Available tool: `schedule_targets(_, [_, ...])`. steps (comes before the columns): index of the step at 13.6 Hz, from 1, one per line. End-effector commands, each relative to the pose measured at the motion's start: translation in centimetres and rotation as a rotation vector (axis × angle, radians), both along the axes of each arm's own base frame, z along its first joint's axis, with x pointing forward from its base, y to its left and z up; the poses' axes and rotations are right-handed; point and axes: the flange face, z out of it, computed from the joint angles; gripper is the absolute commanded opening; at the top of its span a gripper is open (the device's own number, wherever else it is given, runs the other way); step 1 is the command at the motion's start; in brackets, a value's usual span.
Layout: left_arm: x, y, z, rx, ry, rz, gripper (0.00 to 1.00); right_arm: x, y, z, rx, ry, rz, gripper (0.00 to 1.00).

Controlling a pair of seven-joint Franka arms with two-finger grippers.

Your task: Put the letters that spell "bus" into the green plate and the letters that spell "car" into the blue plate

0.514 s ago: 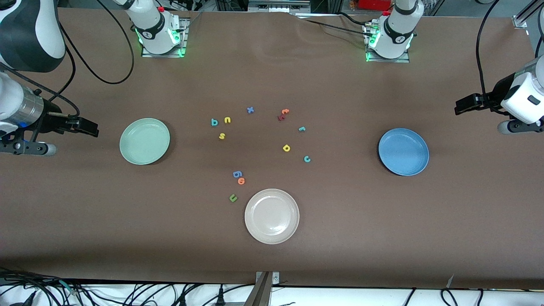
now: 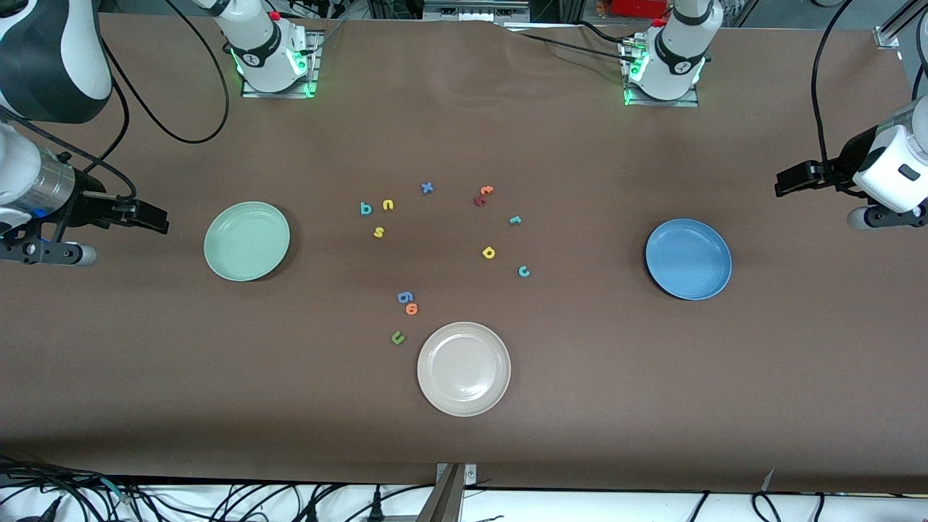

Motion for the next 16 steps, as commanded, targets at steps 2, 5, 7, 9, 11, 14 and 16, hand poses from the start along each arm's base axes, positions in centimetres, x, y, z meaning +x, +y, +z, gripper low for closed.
schedule_targets(2, [1.0,-0.6,1.7,-0.012,-0.028,-0.025,1.00,-0.5,0.2,0.7,-0.006,-0.004,0.000,1.00])
schedule_targets(5, [1.3,-0.6,1.0,-0.026,-0.016,-0.021,1.00,-0.5,0.1,0.7,-0.006,-0.004,-0.002,1.00])
schedule_targets(7, [1.4,-0.7,0.8,-0.027,-0.011,-0.024,1.00,-0.4,0.1,0.8,-0.006,-0.006,-0.002,1.00])
schedule_targets(9, [1.7,-0.8,0.1,-0.028,-0.001,-0.024,1.00,-0.5,0.1,0.7,-0.006,-0.003,0.001,1.00])
schedule_targets(11, [1.8,-0.8,-0.3,-0.027,0.007,-0.025,1.00,-0.5,0.1,0.7,-0.005,-0.001,0.010,1.00])
schedule_targets(14, [1.8,-0.6,-0.2,-0.027,0.006,-0.022,1.00,-0.5,0.2,0.7,-0.005,-0.001,0.010,1.00])
schedule_targets(16, [1.8,-0.5,-0.2,-0.027,0.006,-0.022,1.00,-0.5,0.1,0.7,-0.006,-0.001,0.009,1.00])
